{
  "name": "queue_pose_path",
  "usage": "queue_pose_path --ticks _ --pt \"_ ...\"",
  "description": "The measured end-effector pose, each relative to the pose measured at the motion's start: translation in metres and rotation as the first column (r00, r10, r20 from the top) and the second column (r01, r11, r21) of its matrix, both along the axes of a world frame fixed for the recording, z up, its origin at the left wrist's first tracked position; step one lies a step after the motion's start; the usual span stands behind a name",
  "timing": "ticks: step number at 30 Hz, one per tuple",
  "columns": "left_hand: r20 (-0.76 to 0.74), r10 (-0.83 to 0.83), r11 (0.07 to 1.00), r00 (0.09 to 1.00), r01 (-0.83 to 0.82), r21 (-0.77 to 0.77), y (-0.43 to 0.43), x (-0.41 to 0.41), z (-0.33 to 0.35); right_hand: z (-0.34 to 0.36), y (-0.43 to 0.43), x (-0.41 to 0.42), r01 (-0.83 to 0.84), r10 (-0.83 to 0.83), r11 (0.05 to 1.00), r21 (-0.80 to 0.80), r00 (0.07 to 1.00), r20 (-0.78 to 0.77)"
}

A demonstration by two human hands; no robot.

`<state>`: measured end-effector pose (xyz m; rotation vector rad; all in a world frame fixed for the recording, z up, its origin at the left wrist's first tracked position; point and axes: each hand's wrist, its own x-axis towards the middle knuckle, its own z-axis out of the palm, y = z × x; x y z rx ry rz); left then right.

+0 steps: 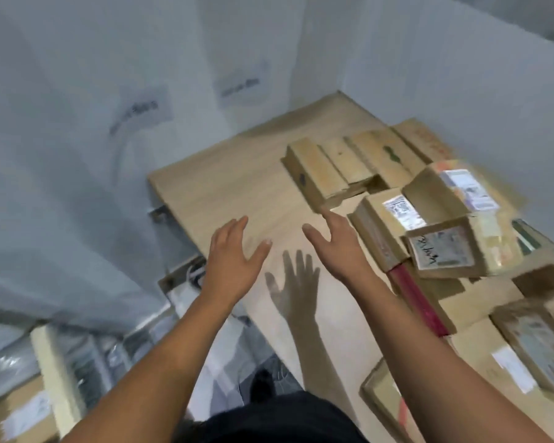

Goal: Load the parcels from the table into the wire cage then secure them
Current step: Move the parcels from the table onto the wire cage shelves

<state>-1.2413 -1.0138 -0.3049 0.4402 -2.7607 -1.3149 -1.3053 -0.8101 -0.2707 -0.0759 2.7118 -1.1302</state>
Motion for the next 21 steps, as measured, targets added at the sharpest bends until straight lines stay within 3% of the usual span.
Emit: queue_pose_path --ticks 8,14,21 --pt "0.078 -0.092 0.995 0.993 0.088 0.057 0.056 -0.119 -0.004 -0.006 0.046 -0.078 0.167 -0.164 0.984 -0.066 0.985 0.048" --pt "0.141 -0.038 0.981 0.989 0.010 0.194 0.081 -0.233 -0.049 -0.031 0.047 -0.137 0.243 -0.245 0.969 0.049 0.967 0.065" --pt "0.224 -0.190 0.975 0.956 0.156 0.159 0.104 -0.312 -0.125 -0.063 0.035 -0.212 0.298 -0.313 0.931 0.212 0.949 0.044"
